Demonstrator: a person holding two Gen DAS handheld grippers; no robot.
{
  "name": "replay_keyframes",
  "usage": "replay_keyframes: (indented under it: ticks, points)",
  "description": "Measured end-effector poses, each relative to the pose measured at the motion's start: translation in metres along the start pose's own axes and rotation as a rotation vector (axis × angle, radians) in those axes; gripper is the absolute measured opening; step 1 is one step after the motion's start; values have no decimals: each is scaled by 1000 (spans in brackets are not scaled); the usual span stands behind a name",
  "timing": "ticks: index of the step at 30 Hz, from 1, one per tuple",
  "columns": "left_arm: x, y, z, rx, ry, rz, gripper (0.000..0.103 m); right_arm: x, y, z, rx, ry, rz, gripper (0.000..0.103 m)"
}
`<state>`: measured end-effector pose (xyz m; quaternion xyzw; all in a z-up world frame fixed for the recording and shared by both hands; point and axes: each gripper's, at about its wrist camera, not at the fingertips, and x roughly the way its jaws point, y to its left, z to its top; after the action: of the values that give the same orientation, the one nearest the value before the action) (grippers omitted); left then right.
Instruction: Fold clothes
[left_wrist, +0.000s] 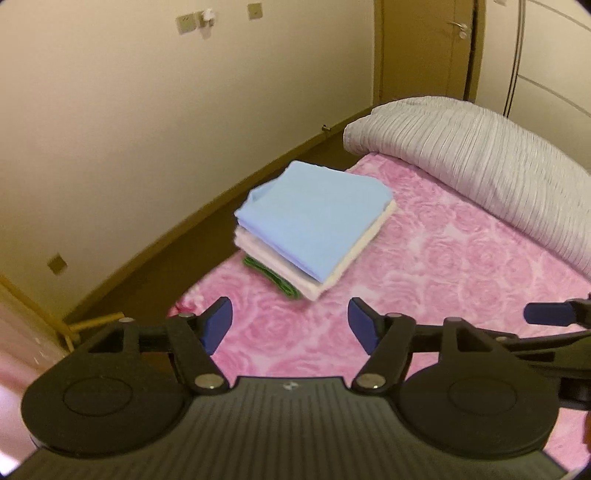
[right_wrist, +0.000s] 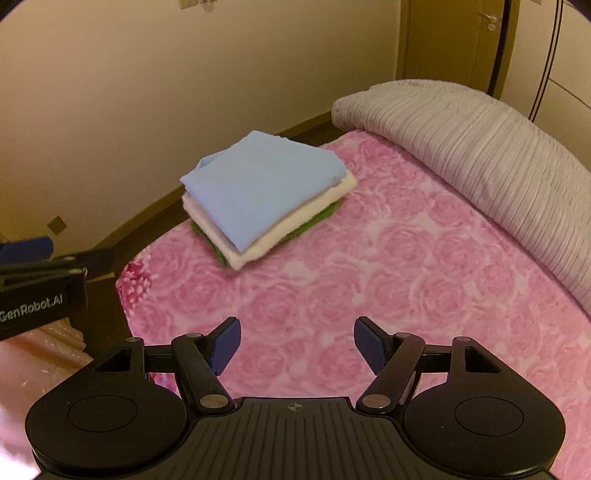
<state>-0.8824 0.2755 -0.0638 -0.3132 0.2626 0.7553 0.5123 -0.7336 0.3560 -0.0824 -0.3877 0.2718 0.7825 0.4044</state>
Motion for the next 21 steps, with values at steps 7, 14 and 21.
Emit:
replay_keyframes:
  ticks: [7, 14, 21]
  points:
    - [-13, -10, -5, -56, -7, -17, 64, -12, -15, 0, 0, -36, 24, 71]
    - [-5, -25, -8, -121, 33, -20, 60, -8, -36, 3, 34, -18, 81, 71]
    - [16, -42, -9, -131, 94, -11, 56, 15, -56, 10, 23, 43, 76, 71]
